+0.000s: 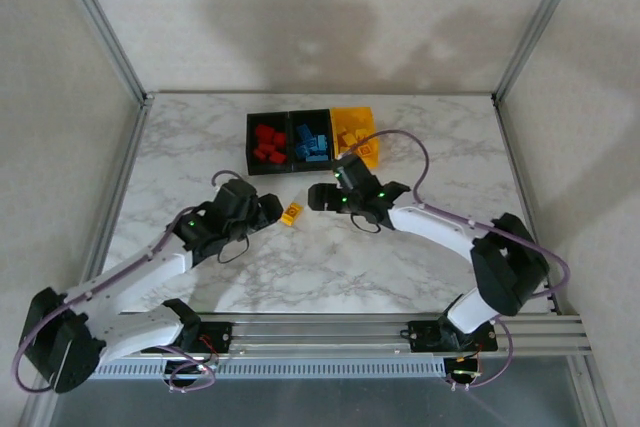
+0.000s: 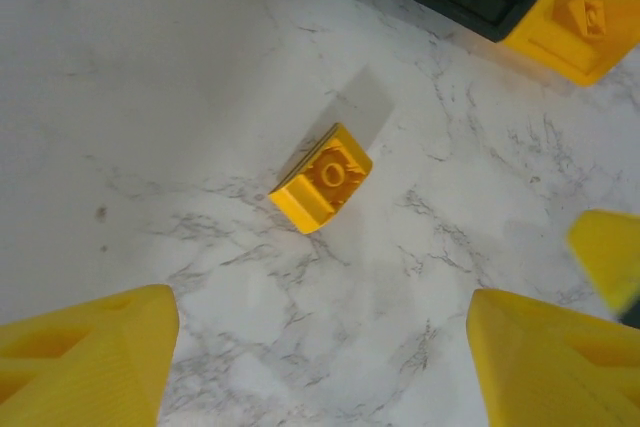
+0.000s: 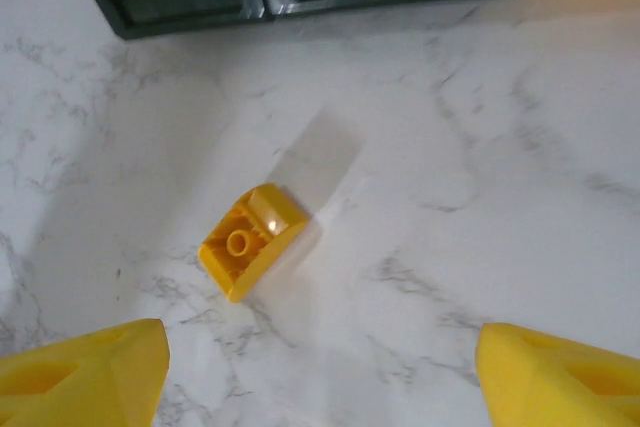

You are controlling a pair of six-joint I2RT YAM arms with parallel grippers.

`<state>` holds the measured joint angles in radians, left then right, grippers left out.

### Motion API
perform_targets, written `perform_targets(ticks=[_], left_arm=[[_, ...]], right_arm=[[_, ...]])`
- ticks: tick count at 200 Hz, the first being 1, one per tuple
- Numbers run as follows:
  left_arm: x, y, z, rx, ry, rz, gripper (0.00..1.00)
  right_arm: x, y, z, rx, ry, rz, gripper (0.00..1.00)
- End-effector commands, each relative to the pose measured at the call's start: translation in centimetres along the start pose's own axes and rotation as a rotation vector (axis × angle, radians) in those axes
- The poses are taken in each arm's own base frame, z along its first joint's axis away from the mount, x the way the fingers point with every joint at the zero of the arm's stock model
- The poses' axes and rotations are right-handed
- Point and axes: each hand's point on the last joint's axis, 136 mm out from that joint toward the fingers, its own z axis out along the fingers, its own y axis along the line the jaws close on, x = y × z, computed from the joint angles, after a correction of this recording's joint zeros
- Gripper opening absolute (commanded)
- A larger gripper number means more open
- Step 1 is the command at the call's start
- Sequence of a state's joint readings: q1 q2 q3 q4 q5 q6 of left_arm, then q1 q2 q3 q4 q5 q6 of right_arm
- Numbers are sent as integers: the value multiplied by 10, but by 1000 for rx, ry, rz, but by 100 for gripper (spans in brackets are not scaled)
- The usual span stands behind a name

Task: Sort the legos into containers by color
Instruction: Pick up the lego from the center of the table.

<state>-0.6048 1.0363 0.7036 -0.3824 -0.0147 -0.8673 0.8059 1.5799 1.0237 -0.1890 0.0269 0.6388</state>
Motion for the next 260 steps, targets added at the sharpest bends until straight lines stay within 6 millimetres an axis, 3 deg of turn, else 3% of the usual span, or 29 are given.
perform_targets(ticks=[1,79,117,144,213,260], left_arm=[[6,18,-9,-16,13,-60,76],[5,23,-16,12,9,-59,76],[11,28,-11,20,22,-77,76],[10,27,-9,19,24,-76,76],[9,23,-3,20,35,-86,76],[15,1,8,47,62,-58,76]], right_arm=[[9,21,27,-24,26,45,82],[27,49,95,44,144,50,81],[36,53,112,73,180,37,76],[38,45,120,121,184,21,72],[37,29,109,169,157,-25,39],[27,-9,82,217,107,-10,29]])
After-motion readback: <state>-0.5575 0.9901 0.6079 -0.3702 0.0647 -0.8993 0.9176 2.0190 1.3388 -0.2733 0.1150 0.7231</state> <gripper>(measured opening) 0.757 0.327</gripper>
